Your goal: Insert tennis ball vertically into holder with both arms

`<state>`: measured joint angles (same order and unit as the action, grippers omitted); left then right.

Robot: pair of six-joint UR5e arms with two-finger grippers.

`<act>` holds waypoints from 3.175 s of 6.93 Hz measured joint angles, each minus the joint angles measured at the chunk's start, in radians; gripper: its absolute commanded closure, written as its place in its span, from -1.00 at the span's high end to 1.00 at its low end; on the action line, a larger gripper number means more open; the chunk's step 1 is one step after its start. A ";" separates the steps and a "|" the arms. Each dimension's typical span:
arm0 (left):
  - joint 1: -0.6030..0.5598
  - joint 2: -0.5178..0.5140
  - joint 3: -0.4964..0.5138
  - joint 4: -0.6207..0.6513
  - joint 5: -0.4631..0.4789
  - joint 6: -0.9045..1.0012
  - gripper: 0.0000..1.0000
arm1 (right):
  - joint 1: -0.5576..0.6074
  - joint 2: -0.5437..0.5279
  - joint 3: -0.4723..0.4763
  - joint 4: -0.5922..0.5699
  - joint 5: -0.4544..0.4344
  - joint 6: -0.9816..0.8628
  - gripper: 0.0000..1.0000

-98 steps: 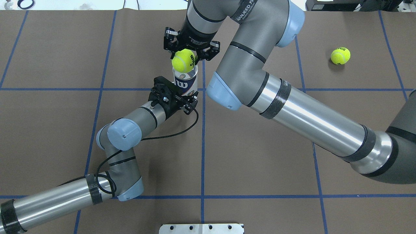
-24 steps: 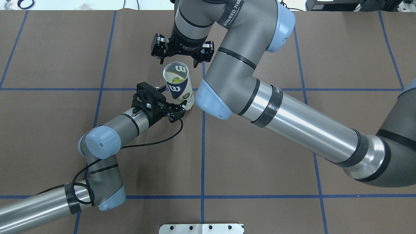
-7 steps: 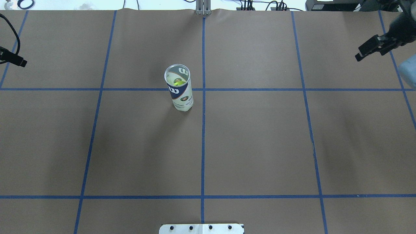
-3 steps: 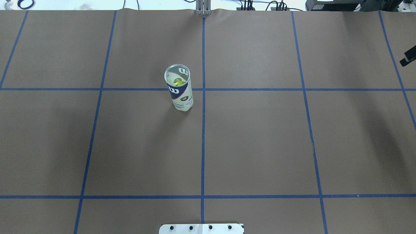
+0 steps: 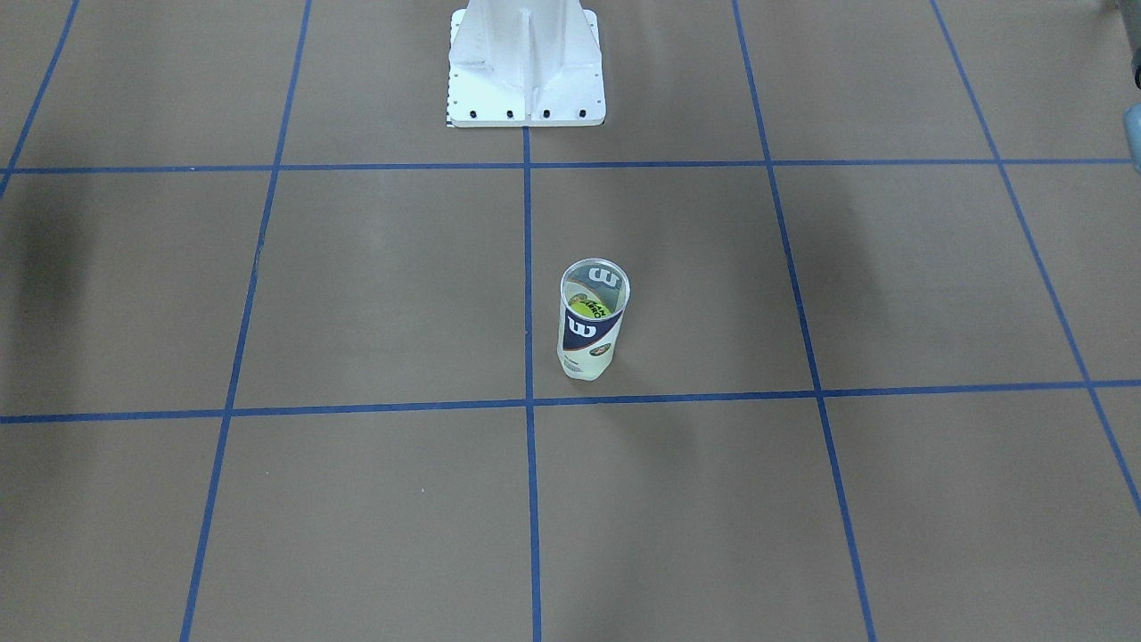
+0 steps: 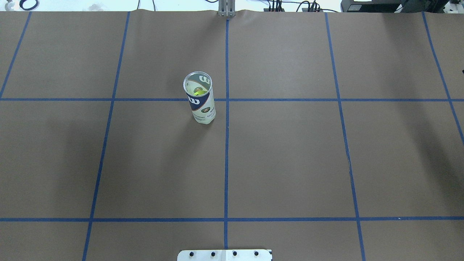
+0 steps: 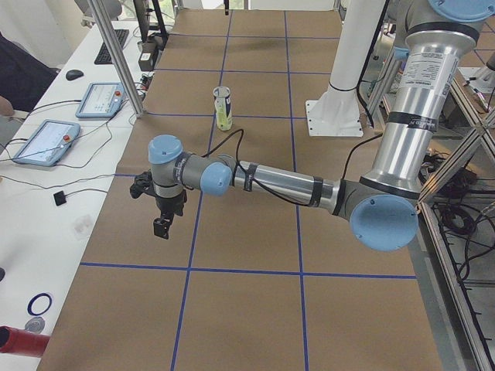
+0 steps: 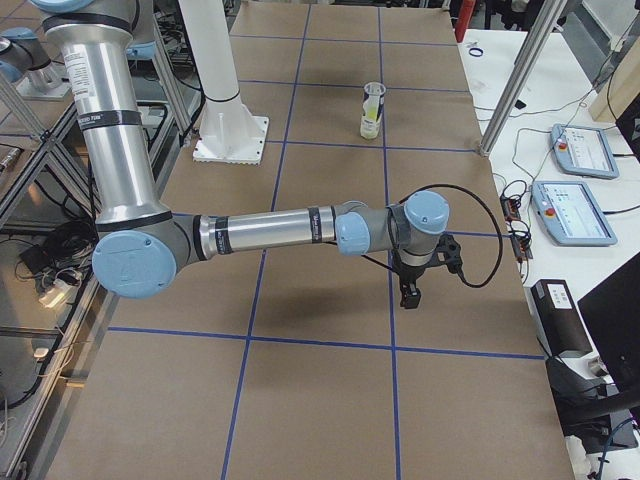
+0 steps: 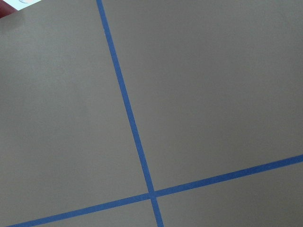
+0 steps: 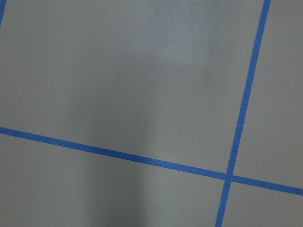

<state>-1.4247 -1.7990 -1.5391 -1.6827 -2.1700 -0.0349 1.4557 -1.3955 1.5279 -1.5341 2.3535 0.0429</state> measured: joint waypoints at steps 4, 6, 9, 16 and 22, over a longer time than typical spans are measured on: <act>-0.004 0.062 0.038 -0.018 -0.003 -0.004 1.00 | 0.009 -0.040 0.002 0.004 0.002 -0.006 0.99; -0.015 0.034 0.059 0.121 -0.028 0.043 1.00 | 0.015 -0.059 0.003 0.004 0.003 -0.004 0.99; -0.081 0.011 0.008 0.292 -0.062 0.154 1.00 | 0.027 -0.072 0.002 0.002 0.007 -0.001 0.99; -0.088 0.162 -0.004 0.179 -0.120 0.177 1.00 | 0.082 -0.151 0.008 0.007 0.056 -0.009 0.99; -0.088 0.164 -0.016 0.176 -0.117 0.168 1.00 | 0.093 -0.171 0.135 -0.019 -0.016 0.010 0.99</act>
<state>-1.5125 -1.6352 -1.5547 -1.5064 -2.2873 0.1329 1.5485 -1.5663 1.6632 -1.5534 2.3371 0.0532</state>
